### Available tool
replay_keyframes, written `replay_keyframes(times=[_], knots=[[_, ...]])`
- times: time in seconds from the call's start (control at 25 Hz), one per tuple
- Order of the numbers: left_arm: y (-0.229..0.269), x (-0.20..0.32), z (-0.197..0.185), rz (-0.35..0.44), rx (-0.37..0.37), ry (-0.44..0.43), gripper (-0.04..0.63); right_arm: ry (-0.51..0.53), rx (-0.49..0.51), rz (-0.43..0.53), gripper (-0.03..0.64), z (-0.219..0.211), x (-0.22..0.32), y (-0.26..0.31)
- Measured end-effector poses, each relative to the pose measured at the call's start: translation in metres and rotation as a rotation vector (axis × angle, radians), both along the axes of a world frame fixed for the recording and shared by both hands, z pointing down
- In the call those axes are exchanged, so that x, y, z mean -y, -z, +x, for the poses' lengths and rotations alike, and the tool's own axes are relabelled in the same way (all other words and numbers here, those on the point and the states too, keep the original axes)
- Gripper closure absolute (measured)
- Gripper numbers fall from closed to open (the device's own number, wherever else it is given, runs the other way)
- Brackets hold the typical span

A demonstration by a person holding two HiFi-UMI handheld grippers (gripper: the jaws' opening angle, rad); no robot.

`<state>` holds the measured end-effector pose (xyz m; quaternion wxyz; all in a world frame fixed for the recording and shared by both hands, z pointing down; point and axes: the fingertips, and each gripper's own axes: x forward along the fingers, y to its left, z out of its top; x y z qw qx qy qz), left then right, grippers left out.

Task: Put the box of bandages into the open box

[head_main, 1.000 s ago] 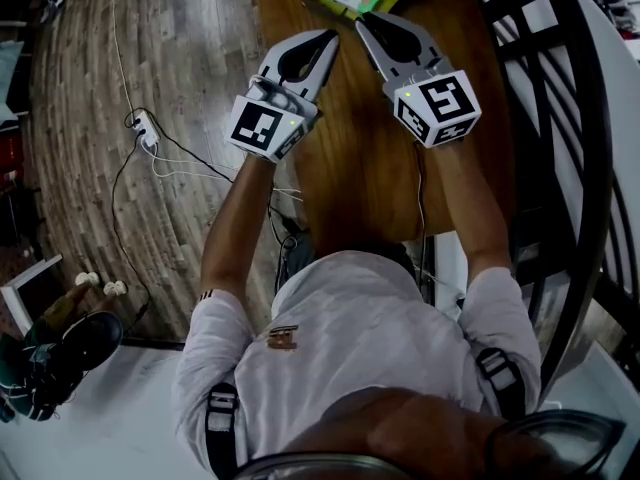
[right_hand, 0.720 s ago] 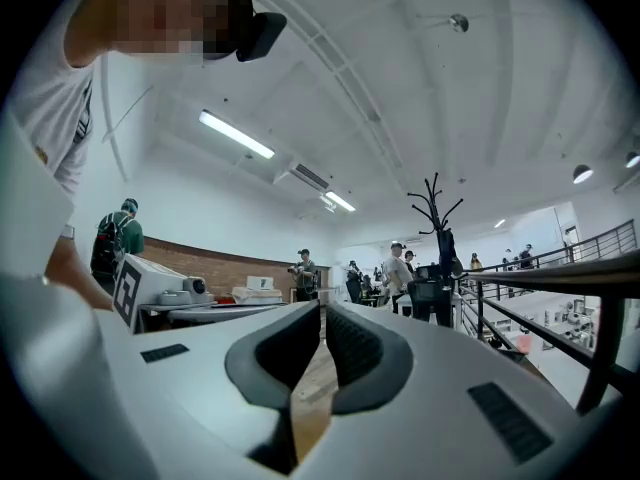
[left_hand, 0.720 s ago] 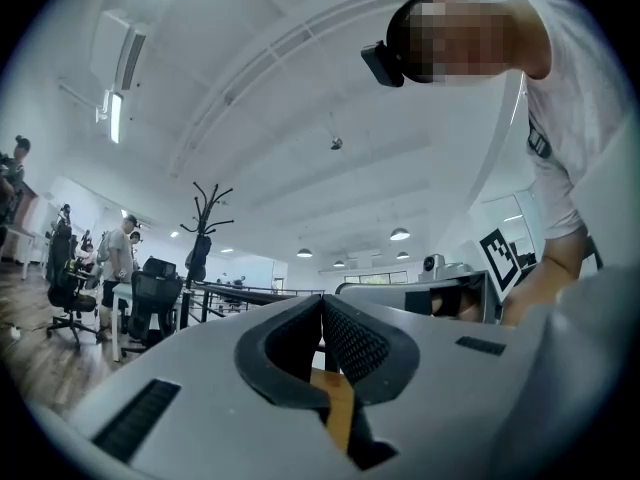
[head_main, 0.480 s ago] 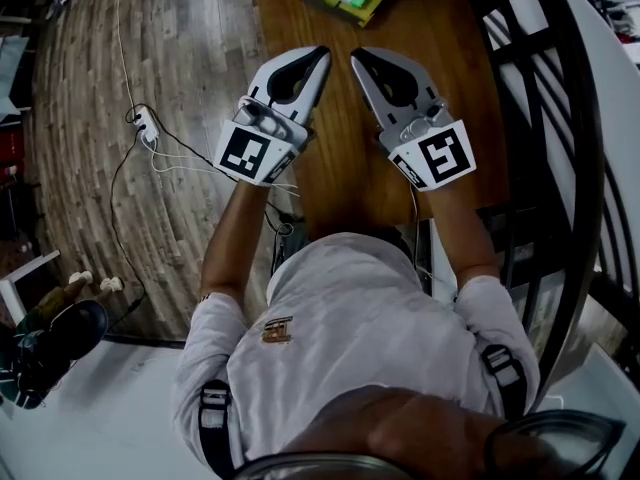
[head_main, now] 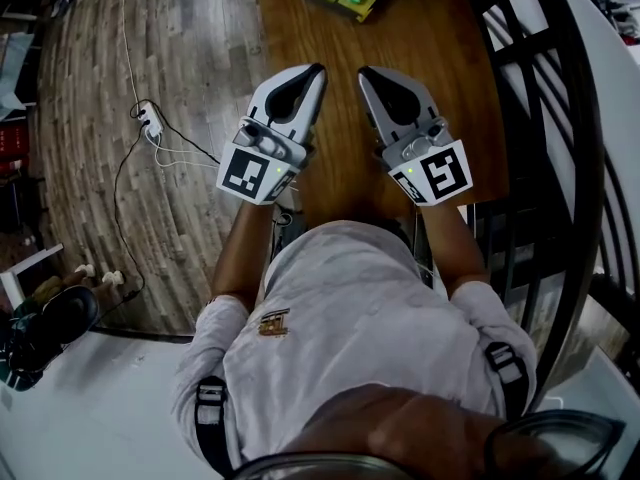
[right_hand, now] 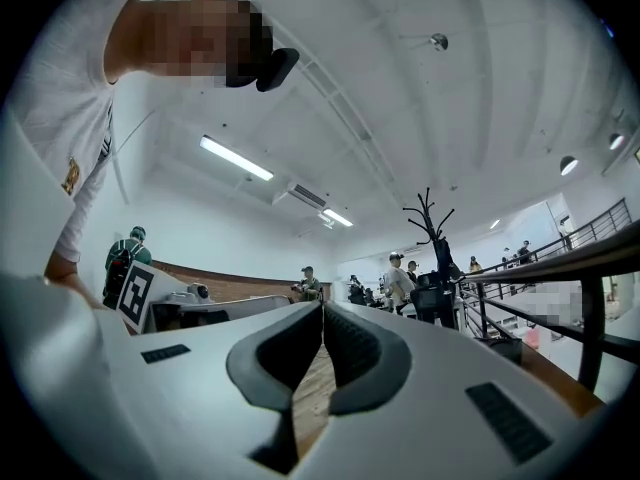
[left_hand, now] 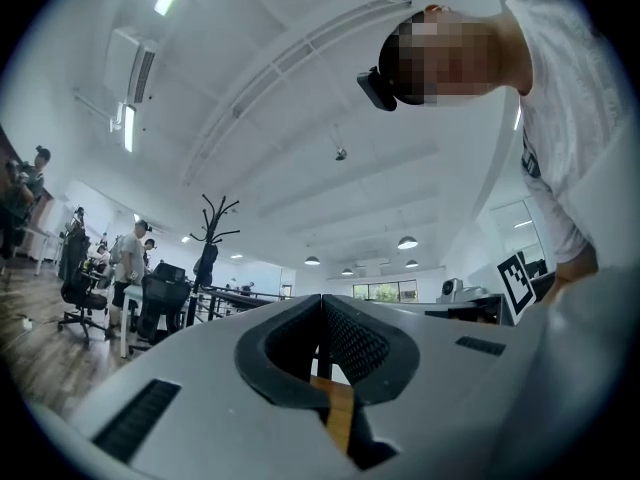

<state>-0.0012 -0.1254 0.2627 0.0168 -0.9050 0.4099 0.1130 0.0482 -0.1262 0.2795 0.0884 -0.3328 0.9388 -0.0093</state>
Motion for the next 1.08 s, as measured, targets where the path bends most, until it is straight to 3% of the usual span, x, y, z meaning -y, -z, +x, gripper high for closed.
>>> replay_keyframes(times=[0.4, 1.08], knots=[[-0.013, -0.028, -0.007, -0.011, 0.023, 0.044, 0.575, 0.018, -0.038, 0.047, 0.583, -0.004, -0.030, -0.004], [-0.008, -0.026, -0.017, -0.002, 0.027, 0.013, 0.575, 0.011, -0.038, 0.045, 0.583, -0.018, -0.031, 0.001]])
